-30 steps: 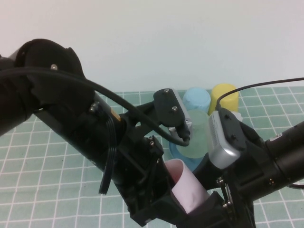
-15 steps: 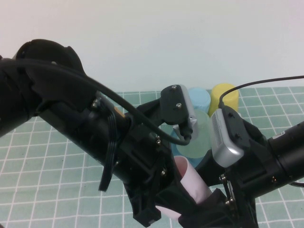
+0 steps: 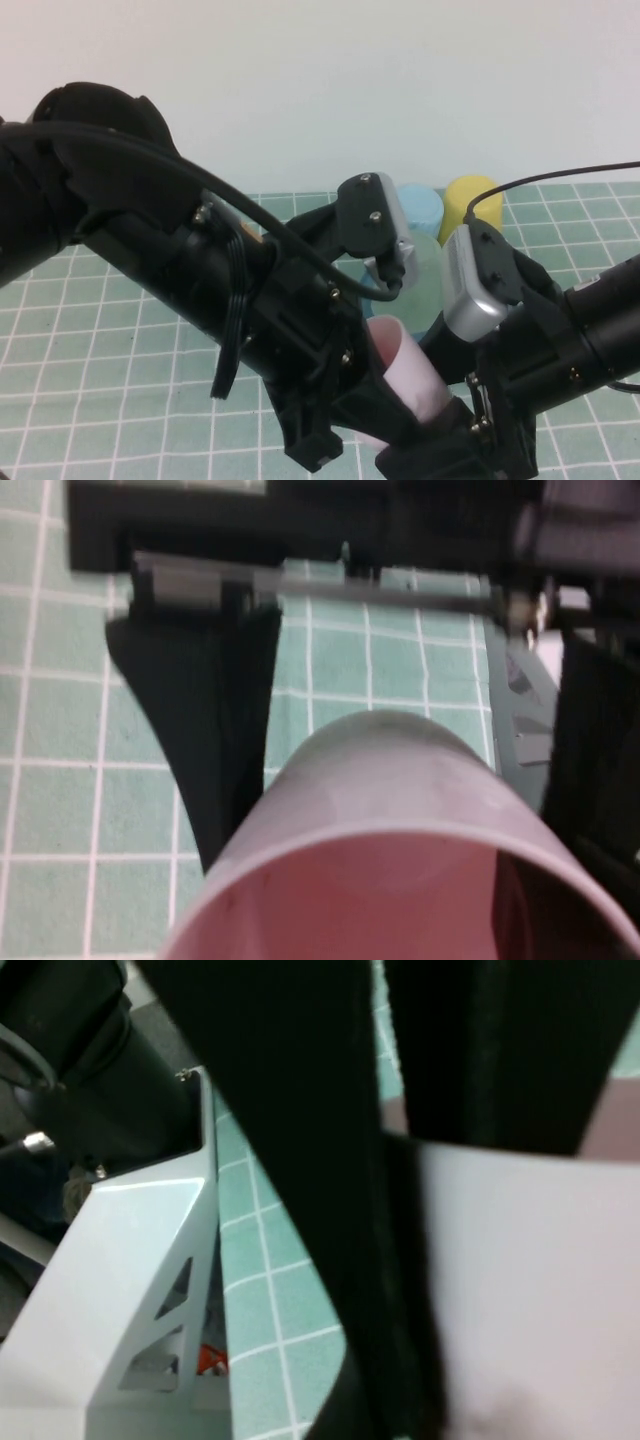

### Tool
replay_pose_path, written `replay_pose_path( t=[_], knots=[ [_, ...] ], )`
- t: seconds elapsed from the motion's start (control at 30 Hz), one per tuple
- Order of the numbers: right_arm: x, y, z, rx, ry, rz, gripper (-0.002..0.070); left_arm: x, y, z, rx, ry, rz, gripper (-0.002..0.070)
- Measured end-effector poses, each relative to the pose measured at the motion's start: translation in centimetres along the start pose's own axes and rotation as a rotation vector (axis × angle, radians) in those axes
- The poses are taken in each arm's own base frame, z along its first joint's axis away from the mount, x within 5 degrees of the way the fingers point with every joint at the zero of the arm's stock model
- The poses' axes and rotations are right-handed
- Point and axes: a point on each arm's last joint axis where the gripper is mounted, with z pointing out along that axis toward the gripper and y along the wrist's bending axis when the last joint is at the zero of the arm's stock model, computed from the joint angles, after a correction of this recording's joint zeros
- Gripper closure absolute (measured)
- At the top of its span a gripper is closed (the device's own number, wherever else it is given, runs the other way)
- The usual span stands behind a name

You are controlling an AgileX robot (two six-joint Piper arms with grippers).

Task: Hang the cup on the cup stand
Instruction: Adjust the cup with two arms

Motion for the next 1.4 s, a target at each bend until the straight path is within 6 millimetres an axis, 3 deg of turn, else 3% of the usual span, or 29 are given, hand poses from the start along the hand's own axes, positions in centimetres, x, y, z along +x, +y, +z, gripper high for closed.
replay_pose_path(
  t=[0.27, 0.57, 0.67, 1.07, 1.27, 1.4],
  knots=[
    [0.1, 0.1, -0.3, -0.031, 0.006, 0.077, -0.0018, -0.1, -0.4, -0.6, -0.041, -0.009, 0.014, 0.0650],
    [0.9, -1.0, -2.5, -0.057, -0.009, 0.225, -0.0020, 0.1, -0.8, -2.0, -0.187, 0.010, 0.035, 0.0658],
    [1.0, -0.8, -3.7, -0.072, -0.022, 0.240, -0.0020, 0.1, -0.5, -2.5, -0.236, 0.001, 0.031, 0.0662],
    [-0.4, 2.1, -7.4, -0.015, -0.137, 0.324, -0.0020, -0.5, -3.1, -5.2, -0.325, -0.116, 0.073, 0.0663],
    [-0.3, 3.1, -8.4, 0.009, -0.180, 0.459, -0.0020, 0.9, -4.5, -5.7, -0.407, -0.282, 0.034, 0.0663],
    [0.4, 2.9, -9.2, 0.051, -0.350, 0.613, -0.0020, 3.0, -4.7, -5.0, -0.471, -0.449, -0.057, 0.0663]
  ],
)
